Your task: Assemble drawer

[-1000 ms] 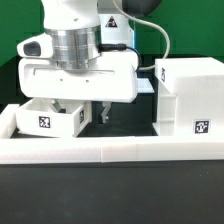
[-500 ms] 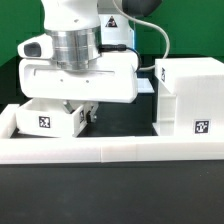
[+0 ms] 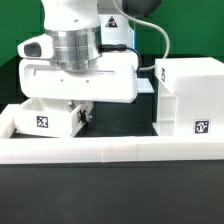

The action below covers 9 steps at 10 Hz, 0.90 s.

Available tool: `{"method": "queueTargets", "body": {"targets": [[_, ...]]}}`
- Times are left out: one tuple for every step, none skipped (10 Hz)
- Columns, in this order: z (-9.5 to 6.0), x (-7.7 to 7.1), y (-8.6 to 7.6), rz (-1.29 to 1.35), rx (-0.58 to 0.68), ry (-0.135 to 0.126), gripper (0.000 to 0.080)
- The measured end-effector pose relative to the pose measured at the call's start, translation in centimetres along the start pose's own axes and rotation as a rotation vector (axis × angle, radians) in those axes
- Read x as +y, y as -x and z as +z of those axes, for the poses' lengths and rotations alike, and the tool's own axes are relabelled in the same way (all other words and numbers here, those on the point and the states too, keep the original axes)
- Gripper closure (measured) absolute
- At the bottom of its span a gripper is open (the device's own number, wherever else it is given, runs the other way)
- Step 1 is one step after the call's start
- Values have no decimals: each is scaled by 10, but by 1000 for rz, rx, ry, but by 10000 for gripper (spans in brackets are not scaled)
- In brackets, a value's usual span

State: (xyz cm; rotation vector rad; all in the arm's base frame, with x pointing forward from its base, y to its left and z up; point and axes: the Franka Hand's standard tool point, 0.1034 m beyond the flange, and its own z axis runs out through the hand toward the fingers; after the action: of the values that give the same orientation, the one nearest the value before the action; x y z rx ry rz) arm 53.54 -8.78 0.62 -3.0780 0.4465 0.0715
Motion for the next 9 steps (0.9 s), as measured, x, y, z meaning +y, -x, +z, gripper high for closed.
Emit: {"method": "queueTargets", "body": {"targets": [[0,0,0,0,0,0,759],[0,0,0,0,0,0,759],[-2,-1,1,-33,-11,2,758],[-11,-7,-1,-90,-23,-3,758],[-16,-11,0,-143,-25,-8,758],[-17,-12,2,-208,-34,-12,758],[-17,-10,6,-256,-55,-18,758],[-17,-9,6,-267,-57,-19,758],[-16,-10,6,-271,-57,-19,758]]}}
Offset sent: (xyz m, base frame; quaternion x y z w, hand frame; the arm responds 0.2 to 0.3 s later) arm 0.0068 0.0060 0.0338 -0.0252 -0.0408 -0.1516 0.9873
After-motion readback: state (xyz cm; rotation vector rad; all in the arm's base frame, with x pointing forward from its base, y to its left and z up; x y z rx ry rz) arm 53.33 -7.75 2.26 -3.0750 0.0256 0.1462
